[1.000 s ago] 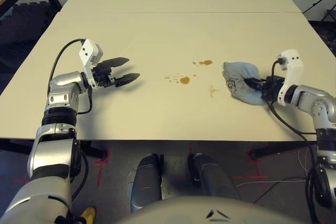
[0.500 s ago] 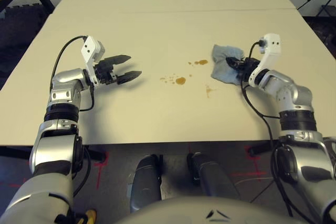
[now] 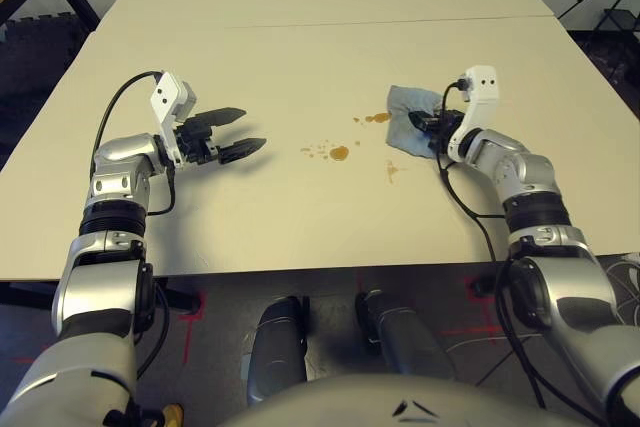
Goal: Wipe the water off the table with a rag.
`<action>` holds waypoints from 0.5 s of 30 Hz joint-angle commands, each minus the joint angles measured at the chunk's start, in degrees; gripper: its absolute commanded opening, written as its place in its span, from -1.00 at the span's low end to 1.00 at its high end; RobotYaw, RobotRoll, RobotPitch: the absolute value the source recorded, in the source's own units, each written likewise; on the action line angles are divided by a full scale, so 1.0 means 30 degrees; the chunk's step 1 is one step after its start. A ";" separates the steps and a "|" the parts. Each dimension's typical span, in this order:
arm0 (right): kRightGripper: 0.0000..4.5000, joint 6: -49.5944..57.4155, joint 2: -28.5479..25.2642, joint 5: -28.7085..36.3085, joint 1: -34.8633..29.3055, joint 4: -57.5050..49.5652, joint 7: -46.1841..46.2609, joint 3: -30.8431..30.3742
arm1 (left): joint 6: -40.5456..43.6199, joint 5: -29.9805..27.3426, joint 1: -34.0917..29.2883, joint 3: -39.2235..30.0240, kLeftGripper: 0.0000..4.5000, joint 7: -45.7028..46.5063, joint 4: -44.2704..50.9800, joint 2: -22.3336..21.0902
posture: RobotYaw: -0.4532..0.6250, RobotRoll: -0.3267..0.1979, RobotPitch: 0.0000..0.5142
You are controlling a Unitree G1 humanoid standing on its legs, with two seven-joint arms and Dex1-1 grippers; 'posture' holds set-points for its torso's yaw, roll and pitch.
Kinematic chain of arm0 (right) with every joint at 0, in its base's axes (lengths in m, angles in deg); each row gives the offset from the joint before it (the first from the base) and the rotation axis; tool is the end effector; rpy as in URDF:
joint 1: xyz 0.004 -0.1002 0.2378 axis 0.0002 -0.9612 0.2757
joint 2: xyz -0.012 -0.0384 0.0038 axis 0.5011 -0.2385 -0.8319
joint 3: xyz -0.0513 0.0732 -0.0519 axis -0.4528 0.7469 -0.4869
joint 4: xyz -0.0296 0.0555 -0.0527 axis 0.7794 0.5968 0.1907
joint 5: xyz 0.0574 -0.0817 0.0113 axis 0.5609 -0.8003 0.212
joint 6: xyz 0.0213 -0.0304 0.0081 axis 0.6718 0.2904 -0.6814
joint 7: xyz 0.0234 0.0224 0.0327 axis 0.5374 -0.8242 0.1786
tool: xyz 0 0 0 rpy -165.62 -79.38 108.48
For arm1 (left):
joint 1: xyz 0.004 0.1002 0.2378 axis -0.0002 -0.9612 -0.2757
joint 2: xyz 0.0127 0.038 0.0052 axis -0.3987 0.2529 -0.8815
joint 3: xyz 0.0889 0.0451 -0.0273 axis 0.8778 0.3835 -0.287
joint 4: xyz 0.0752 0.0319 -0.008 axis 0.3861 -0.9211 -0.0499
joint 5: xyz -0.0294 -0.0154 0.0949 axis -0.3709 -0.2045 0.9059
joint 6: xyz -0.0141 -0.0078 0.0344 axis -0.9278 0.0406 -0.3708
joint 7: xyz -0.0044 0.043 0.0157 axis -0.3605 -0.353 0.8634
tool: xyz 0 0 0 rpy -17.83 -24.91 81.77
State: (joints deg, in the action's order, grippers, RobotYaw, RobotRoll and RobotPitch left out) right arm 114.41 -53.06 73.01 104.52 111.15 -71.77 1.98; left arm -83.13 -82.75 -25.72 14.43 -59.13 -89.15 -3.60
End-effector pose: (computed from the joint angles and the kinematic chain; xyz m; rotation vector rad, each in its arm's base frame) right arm 0.3350 -0.1647 0.1100 0.2695 0.3108 0.5694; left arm 0.3078 0.3062 0.1423 0.1915 0.1111 -0.9402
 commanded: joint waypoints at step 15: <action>-0.92 -0.2245 0.1776 -0.1499 0.2653 0.4653 -0.0969 -0.0824 | 0.0388 -0.0028 -0.0725 -0.0070 1.00 0.0088 0.0880 -0.0068 | -0.52 0.25 -0.47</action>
State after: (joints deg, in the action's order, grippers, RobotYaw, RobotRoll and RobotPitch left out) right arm 108.11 -48.39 69.19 111.91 122.86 -74.41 0.08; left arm -82.26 -82.86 -27.06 14.38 -58.87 -87.32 -3.61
